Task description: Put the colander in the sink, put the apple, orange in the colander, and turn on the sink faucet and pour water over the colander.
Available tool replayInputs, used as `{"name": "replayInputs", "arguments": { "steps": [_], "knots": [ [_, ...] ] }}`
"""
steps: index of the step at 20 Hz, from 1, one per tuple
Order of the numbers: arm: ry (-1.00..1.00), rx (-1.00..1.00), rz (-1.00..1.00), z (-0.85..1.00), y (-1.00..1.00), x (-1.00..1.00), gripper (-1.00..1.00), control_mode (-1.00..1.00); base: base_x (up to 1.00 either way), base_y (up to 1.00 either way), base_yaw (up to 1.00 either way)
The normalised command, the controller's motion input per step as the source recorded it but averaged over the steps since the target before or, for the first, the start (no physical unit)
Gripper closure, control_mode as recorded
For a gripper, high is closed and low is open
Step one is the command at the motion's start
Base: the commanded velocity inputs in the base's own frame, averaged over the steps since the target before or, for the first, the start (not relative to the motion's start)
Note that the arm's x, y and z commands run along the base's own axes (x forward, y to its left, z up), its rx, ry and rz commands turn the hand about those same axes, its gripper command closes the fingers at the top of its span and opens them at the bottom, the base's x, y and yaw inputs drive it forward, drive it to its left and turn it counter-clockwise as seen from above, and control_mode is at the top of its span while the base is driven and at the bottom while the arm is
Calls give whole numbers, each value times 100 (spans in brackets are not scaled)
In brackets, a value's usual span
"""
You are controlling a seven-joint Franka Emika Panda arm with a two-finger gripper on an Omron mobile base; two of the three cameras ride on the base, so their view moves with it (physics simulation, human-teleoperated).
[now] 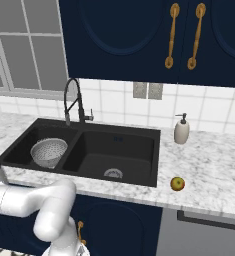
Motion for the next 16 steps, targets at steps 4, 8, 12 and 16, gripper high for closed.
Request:
{"name": "replayInputs", "arguments": {
  "steps": [4, 8, 12, 16],
  "knots": [
    [0, -9, 0, 0, -3, 0, -100, -100, 0, 0, 0],
    [0, -7, 0, -1, -5, 0, -100, -100, 0, 0, 0],
    [0, -17, -1, -4, -9, 7, 100, -100, 0, 0, 0],
    [-10, -20, -6, -6, -33, 6, 100, -100, 0, 0, 0]
  ]
}}
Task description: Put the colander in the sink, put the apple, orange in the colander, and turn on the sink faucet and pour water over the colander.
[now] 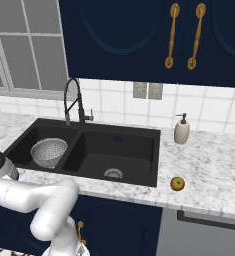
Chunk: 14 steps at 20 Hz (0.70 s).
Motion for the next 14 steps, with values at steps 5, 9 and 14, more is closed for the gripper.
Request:
{"name": "replayInputs", "arguments": {
  "steps": [5, 9, 14],
  "knots": [
    [-33, -19, -14, 7, -49, 7, 100, -100, 0, 0, 0],
    [-30, -18, -28, 3, -60, 6, 100, -100, 0, 0, 0],
    [-11, -3, -33, 15, -63, 18, 100, -100, 0, 0, 0]
  ]
}}
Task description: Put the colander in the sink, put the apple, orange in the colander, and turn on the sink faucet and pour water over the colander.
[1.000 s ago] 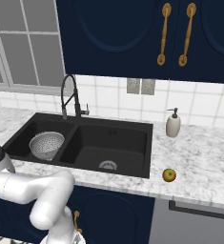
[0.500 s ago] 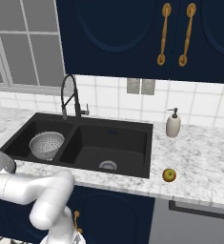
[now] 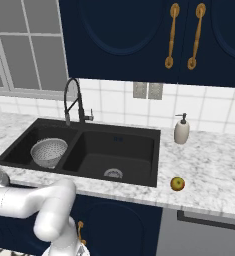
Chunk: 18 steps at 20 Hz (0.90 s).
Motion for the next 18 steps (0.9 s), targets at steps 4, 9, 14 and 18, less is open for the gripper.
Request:
{"name": "replayInputs", "arguments": {
  "steps": [4, 9, 14, 18],
  "knots": [
    [-3, 1, -29, 18, -65, 26, 100, -100, 0, 0, 0],
    [-6, 8, -21, 9, -68, 19, 100, -100, 0, 0, 0],
    [-4, 13, -21, 24, -68, 20, 100, -100, 0, 0, 0],
    [3, 13, -21, 36, -63, 31, 100, -100, 0, 0, 0]
  ]
}}
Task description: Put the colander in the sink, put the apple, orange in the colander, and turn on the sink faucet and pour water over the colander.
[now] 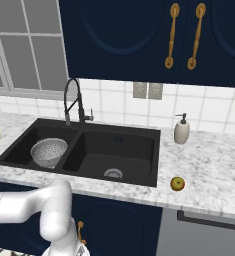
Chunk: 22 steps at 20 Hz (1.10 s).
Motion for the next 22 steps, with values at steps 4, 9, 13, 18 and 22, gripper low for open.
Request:
{"name": "replayInputs", "arguments": {
  "steps": [4, 9, 13, 18, 22],
  "knots": [
    [6, 17, -12, 29, -71, 17, 100, -100, 0, 0, 0],
    [0, 13, -3, 11, -78, 13, 100, -100, 0, 0, 0],
    [0, 11, 0, 0, -77, 9, 100, -100, 0, 0, 0],
    [7, 5, 0, 8, -66, 17, 100, -100, 0, 0, 0],
    [31, 11, 0, 11, -35, 39, 100, -100, 0, 0, 0]
  ]
}}
